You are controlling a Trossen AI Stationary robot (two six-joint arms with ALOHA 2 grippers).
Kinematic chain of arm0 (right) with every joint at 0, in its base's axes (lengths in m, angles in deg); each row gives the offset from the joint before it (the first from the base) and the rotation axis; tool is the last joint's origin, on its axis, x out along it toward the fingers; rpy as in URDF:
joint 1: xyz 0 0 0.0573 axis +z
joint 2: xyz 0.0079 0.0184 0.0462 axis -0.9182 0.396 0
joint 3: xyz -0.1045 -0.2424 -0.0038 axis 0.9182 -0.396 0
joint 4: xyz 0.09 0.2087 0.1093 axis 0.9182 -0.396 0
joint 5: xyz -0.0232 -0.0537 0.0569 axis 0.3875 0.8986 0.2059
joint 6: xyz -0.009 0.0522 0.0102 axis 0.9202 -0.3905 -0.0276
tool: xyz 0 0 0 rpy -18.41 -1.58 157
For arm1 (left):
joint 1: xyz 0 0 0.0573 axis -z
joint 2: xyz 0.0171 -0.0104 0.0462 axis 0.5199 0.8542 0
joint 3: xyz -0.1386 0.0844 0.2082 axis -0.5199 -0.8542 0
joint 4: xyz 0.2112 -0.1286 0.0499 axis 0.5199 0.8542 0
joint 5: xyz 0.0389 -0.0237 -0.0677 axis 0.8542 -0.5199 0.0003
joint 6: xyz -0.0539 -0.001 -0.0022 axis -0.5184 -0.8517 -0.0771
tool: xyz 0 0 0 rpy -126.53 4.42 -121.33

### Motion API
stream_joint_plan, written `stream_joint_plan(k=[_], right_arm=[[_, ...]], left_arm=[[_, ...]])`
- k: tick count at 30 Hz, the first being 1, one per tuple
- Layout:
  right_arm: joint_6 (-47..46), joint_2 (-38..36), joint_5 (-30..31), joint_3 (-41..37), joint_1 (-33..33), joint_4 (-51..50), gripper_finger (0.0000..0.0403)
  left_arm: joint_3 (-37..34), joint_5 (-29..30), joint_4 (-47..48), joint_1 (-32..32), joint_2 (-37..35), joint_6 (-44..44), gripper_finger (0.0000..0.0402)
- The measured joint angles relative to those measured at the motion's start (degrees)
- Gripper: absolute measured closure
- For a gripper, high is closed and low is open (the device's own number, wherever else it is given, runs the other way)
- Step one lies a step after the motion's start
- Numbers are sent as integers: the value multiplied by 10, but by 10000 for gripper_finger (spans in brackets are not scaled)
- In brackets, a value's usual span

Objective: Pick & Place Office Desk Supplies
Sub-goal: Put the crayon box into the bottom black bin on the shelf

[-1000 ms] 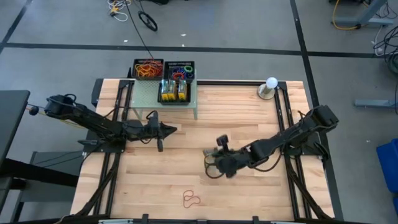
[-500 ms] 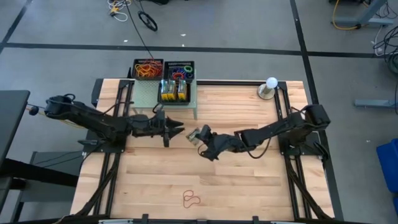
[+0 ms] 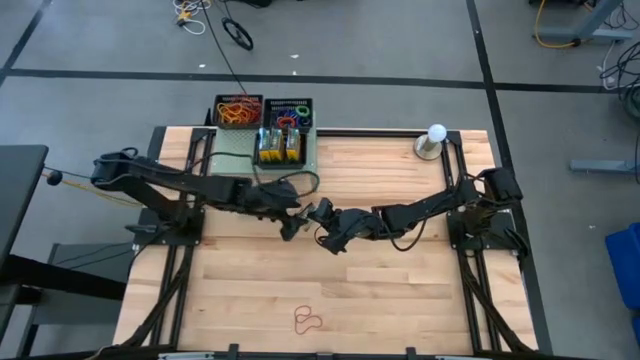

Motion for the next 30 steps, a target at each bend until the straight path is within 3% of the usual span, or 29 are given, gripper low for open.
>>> stream_joint_plan(k=[8, 14, 21, 30], right_arm=[[-13, 0, 0, 0, 0, 22, 403], [-15, 0, -2, 0, 0, 48, 401], [-27, 0, -5, 0, 0, 62, 400], [-69, -1, -4, 0, 7, 72, 384]], left_arm=[[108, -18, 148, 2, 59, 14, 98], [128, -16, 194, 5, 64, 17, 125], [128, -6, 200, 14, 64, 17, 187], [128, -6, 207, 20, 56, 10, 305]])
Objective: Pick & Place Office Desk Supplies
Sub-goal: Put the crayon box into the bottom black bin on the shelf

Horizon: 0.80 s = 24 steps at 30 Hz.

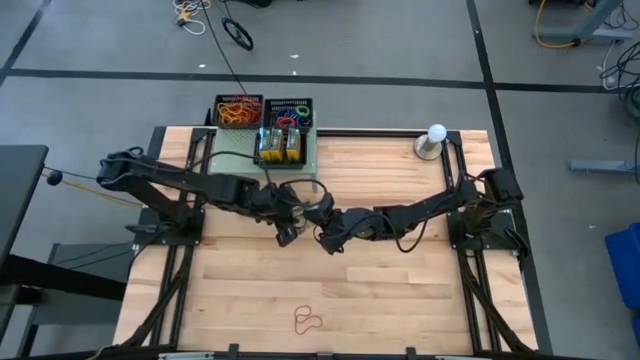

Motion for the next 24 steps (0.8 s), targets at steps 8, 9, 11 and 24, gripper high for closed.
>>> stream_joint_plan(k=[8, 9, 11, 24], right_arm=[[-92, -5, 108, 0, 37, 20, 288], [-101, -8, 128, 0, 45, 21, 276], [-129, -24, 174, 0, 59, 10, 259], [-374, -71, 202, 0, 78, -141, 391]], left_arm=[[0, 16, 19, 8, -61, -33, 325], [0, 22, 20, 12, -73, -36, 324], [9, 32, 36, 25, -97, -42, 324], [253, 302, 375, 75, -157, -173, 326]])
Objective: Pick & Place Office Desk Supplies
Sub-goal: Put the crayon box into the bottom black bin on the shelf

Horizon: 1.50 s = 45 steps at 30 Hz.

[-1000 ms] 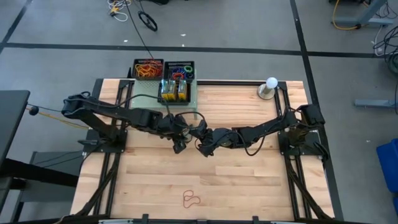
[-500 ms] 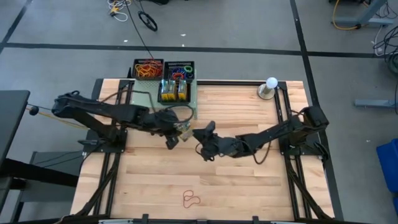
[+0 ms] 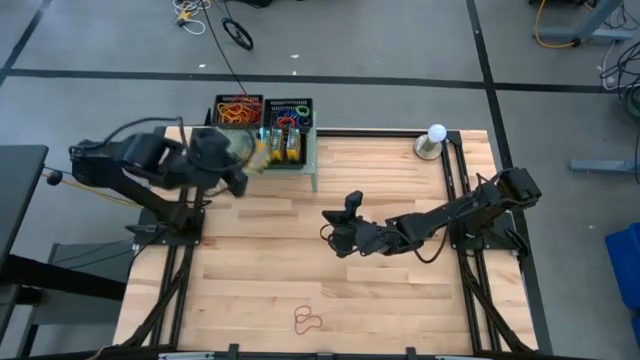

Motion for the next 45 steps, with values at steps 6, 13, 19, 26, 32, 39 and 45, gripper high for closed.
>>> stream_joint_plan(k=[6, 13, 19, 26, 32, 39, 45], right_arm=[[-41, 0, -6, 0, -1, 0, 385], [-40, 0, -13, 0, -1, 4, 398], [-36, 0, -13, 0, 0, 3, 393], [-33, 0, -13, 0, 0, 2, 397], [-31, 0, -13, 0, 6, 2, 396], [-31, 0, -13, 0, 6, 2, 396], [-31, 0, -13, 0, 5, 2, 396]], left_arm=[[59, 23, 178, -65, 2, -160, 325], [58, -39, 185, -184, 8, -175, 324], [58, -88, 159, -262, 29, -150, 324], [58, -112, 97, -290, 86, -76, 324], [57, -134, 95, -314, 122, -63, 324], [57, -166, 80, -317, 127, -63, 324], [57, -175, 73, -316, 127, -71, 324]])
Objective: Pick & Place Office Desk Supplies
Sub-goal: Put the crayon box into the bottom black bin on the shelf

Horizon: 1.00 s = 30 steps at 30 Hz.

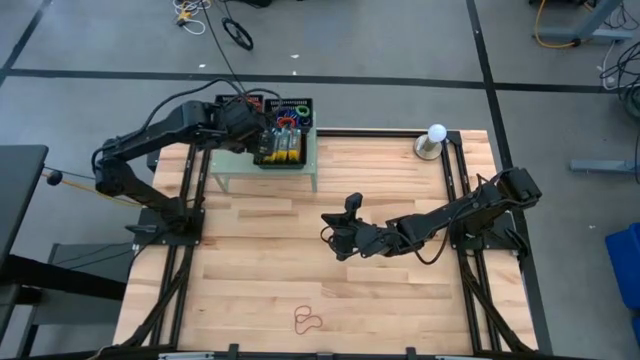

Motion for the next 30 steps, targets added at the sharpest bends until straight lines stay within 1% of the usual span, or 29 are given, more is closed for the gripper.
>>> stream_joint_plan(k=[10, 15, 21, 30], right_arm=[[0, 0, -2, 0, 0, 1, 396], [-1, 0, -15, 0, 0, 2, 396], [-5, 0, -25, 0, -2, 6, 396], [-6, 0, -32, 0, -4, 6, 396]], left_arm=[[0, 5, -13, 0, 18, 23, 323], [0, 3, -13, 0, 19, 32, 310], [0, -6, -12, 1, 19, 58, 271], [0, -4, -13, 1, 19, 112, 192]])
